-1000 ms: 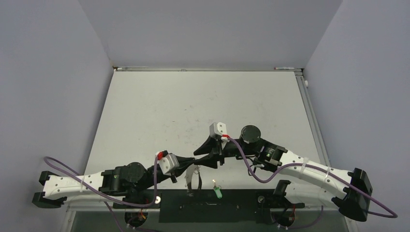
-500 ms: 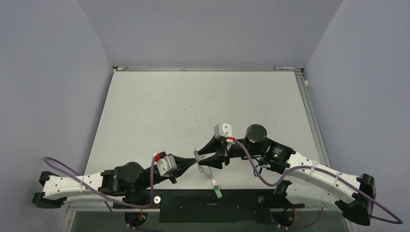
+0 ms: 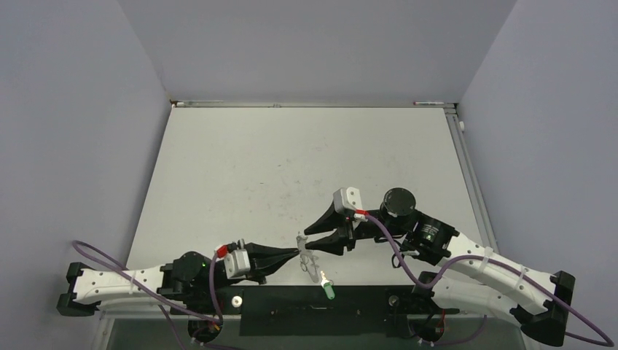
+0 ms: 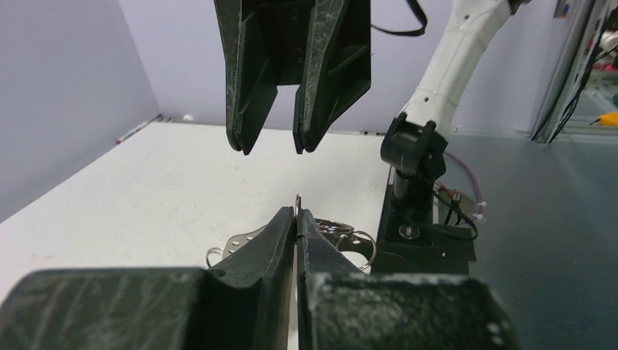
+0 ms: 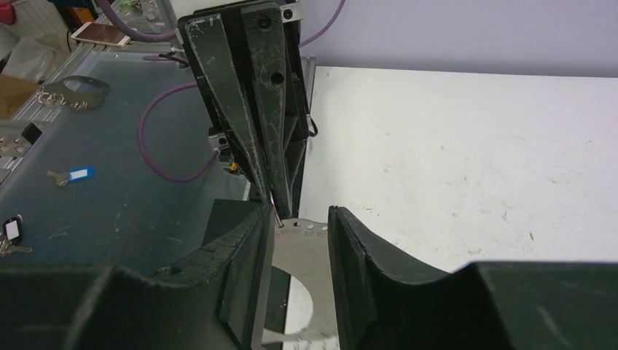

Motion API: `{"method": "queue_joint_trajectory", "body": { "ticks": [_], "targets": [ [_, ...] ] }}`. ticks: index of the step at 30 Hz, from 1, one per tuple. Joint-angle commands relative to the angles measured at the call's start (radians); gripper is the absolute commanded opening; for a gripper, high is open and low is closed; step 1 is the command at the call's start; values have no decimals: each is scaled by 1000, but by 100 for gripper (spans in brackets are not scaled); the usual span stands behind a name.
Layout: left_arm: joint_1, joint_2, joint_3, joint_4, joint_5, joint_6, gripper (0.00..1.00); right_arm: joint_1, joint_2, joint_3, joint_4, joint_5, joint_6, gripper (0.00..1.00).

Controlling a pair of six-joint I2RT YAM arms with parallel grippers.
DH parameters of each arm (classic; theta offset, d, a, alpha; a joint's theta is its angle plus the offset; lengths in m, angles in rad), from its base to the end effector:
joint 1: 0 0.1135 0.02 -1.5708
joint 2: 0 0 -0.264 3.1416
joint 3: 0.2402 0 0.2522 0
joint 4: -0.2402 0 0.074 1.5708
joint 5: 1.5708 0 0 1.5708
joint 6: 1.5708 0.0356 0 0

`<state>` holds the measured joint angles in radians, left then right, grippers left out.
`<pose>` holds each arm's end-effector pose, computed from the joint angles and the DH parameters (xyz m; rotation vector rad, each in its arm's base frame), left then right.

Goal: Put the keys on the keyring

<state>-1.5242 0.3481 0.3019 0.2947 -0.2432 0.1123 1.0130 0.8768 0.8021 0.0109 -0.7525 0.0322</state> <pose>0.0144 -0.1240 0.2789 0.8639 1.1076 -1.0282 0.0851 0.1823 0.3516 -1.3580 1.2043 1.3796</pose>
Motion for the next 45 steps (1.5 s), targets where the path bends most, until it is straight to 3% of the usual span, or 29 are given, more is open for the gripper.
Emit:
{"method": "queue_joint_trajectory", "body": {
  "ticks": [1,4,8,14,16,18,21,23,28,34,45],
  "targets": [
    [1,-76,-24,191,109,25,0,-8,-35,54,7,11,-15,33],
    [3,-168,-52,204,168,10,0,-8,-49,44,24,109,38,30],
    [4,-303,-77,185,238,-25,0,-1,-61,17,74,96,82,30],
    [0,-428,-73,132,212,-44,0,52,-47,4,118,111,111,30],
    [0,-421,-63,120,167,-42,0,88,-40,15,84,263,118,30],
    [0,-396,-43,102,62,-54,0,122,-19,33,32,511,170,31],
    [1,-355,-11,78,-98,-70,0,140,29,78,-124,893,363,34],
    [1,-319,12,60,-205,-89,0,142,55,95,-243,1022,489,37],
    [2,-262,60,15,-442,-177,0,169,67,78,-383,1052,663,41],
    [1,-228,68,-10,-514,-243,0,200,70,99,-533,1119,770,43],
    [1,-113,109,-41,-681,-327,0,275,138,135,-645,1177,859,43]
  ]
}}
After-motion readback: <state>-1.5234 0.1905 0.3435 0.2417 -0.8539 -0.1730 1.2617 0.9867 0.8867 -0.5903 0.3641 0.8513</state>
